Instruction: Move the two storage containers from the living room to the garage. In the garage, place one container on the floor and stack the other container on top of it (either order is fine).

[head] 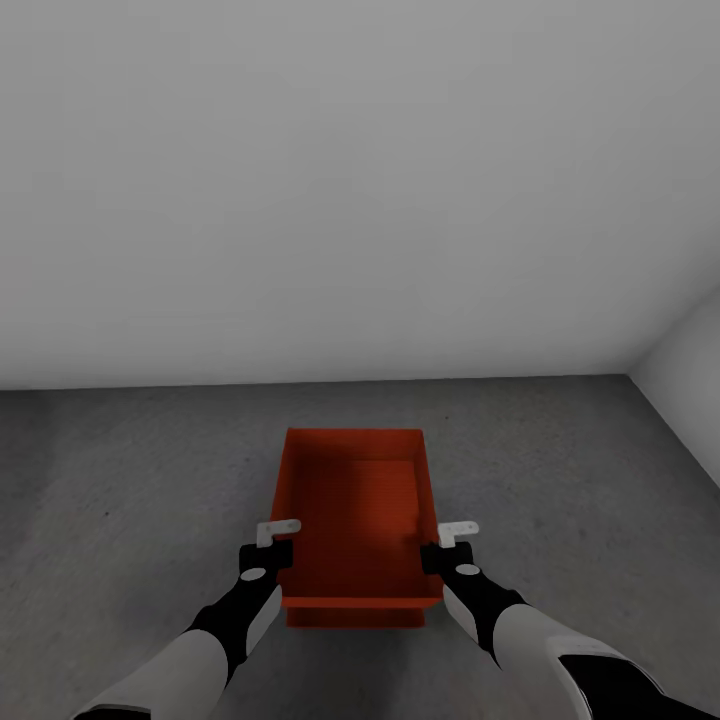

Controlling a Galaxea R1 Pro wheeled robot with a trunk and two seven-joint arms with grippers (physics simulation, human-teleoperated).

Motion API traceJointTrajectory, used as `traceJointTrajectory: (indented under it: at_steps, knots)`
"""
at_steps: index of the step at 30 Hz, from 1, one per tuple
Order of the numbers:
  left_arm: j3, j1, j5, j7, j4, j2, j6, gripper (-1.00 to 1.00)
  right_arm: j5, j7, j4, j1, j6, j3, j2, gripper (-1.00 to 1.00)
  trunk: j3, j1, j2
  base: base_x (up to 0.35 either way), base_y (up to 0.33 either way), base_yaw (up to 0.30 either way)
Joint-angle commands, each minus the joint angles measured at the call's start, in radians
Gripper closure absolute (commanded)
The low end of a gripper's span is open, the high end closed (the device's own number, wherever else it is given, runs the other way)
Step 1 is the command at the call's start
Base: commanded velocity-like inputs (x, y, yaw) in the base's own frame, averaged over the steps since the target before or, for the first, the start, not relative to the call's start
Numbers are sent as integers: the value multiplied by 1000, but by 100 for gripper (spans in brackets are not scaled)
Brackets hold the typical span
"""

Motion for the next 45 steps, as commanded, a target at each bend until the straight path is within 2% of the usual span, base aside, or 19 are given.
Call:
traceJointTrajectory:
  at_steps: [1,7,8,10,17,25,45]
  knots:
    - [-9,0,5,86,29,30,-3,100,16,-3,-5,-1,-3,-24,1,100,-1,0,-1,0,0,0]
    - [-10,0,5,86,31,29,-3,100,15,-3,-5,-1,-3,-24,1,100,-1,0,-1,0,0,0]
    - [-4,0,2,10,6,6,0,100,12,-3,-5,-1,-2,-14,5,100,-1,0,-1,0,0,0]
    - [-3,0,3,3,2,11,1,100,12,-3,-5,-1,-2,-9,6,100,-1,0,-1,0,0,0]
    - [20,0,-15,-9,12,9,0,100,5,-3,2,-1,-2,-4,4,100,-1,0,-1,0,0,0]
    - [64,0,-56,-13,29,-1,0,100,-12,-3,21,-1,-2,10,-1,100,-1,0,-1,0,0,0]
    - [152,0,-142,-30,30,-11,-1,100,-97,-7,25,-1,-3,96,-1,100,-1,0,-1,0,0,0]
